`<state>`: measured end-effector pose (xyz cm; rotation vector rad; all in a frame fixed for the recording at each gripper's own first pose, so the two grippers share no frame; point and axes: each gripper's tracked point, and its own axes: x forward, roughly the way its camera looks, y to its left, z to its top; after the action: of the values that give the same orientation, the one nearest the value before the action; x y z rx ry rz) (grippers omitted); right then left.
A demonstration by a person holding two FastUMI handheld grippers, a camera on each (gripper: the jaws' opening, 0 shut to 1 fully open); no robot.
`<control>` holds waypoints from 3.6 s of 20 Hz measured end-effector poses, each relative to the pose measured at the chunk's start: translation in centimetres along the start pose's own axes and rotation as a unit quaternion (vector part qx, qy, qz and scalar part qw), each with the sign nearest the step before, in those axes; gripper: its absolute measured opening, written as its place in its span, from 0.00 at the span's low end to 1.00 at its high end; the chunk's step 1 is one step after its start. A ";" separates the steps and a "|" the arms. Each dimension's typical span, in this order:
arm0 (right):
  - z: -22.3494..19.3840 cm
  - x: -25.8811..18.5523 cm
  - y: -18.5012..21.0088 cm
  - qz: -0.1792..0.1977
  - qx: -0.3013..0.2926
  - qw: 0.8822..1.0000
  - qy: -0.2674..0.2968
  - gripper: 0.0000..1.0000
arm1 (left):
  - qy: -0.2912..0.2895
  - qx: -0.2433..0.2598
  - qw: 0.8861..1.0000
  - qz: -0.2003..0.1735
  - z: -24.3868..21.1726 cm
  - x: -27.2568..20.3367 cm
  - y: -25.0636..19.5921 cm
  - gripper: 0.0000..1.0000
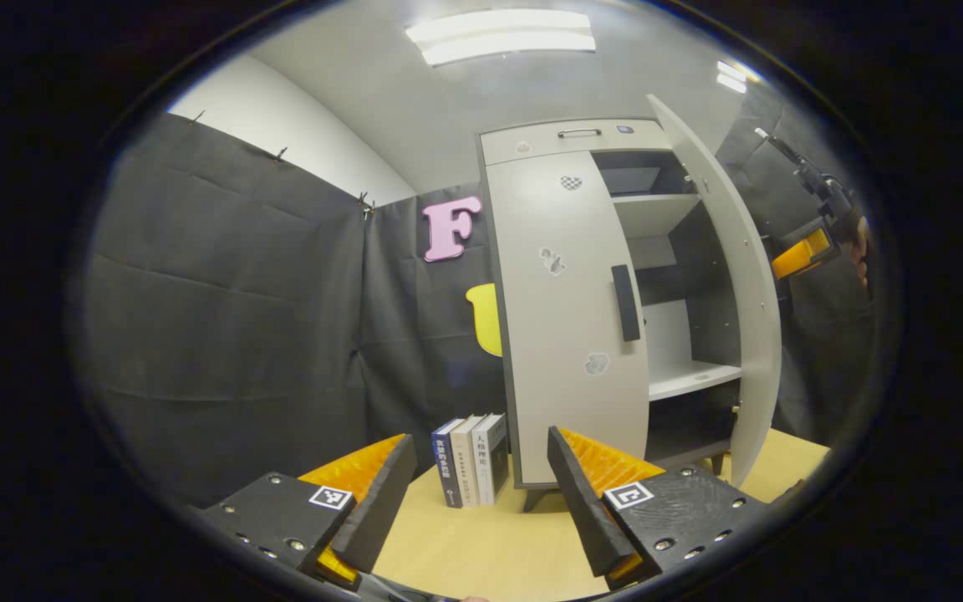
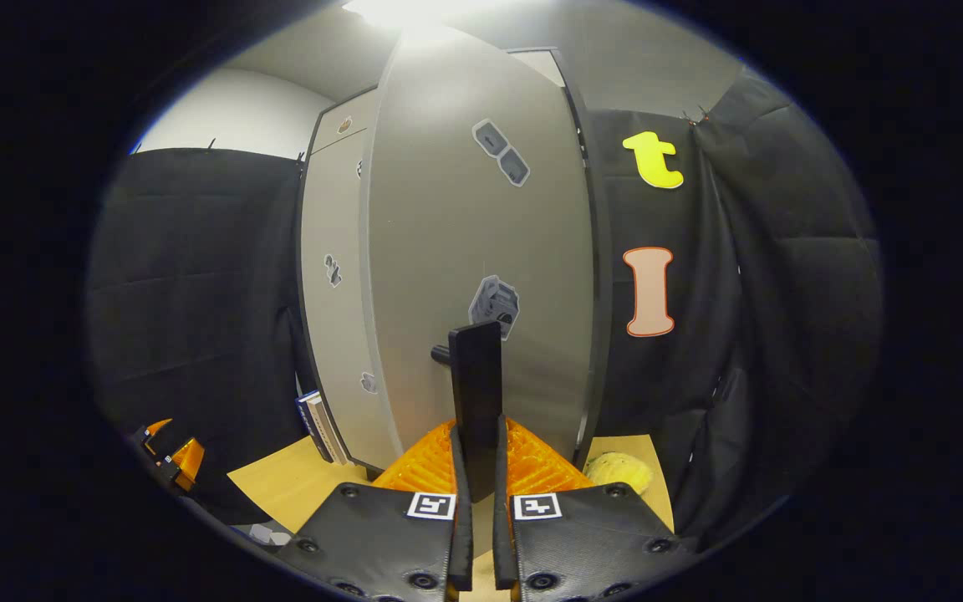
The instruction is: Open the right door of the double-door shoe cabinet with the right hand, and open the left door with the left hand.
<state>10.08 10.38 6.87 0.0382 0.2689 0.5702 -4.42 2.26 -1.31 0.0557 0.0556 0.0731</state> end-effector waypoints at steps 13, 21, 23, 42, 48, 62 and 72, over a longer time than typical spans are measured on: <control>0.0 -2.6 -6.4 -0.048 0.003 0.999 -0.020 0.10 | 0.000 0.002 0.999 -0.035 0.7 -0.9 -5.3 0.91; 0.1 -2.9 -9.4 -0.045 0.031 0.998 -0.034 0.09 | 0.001 0.009 0.999 -0.040 1.5 -1.2 -8.1 0.91; 0.0 -3.2 -9.3 -0.043 0.030 0.998 -0.040 0.03 | -0.001 0.007 0.999 -0.041 2.0 -1.2 -9.0 0.93; -4.3 -13.3 -18.6 -0.163 -0.007 0.985 -0.065 0.97 | -0.030 0.026 0.994 -0.100 7.9 1.2 -19.7 0.93; -5.7 -14.8 -20.9 -0.210 0.007 0.976 -0.055 0.97 | -0.049 0.008 0.991 -0.126 10.9 6.4 -21.8 0.93; -7.2 -14.1 -22.9 -0.307 0.037 0.950 -0.042 0.97 | -0.029 -0.038 0.986 -0.161 11.7 21.6 -22.4 0.92; -9.3 -13.5 -23.2 -0.345 0.036 0.938 -0.012 0.97 | 0.006 -0.050 0.983 -0.179 9.1 28.0 -24.0 0.93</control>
<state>8.97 -16.76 -1.42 0.0199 0.2597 -0.1398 25.69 -20.05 4.84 -0.0568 0.0740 -0.2838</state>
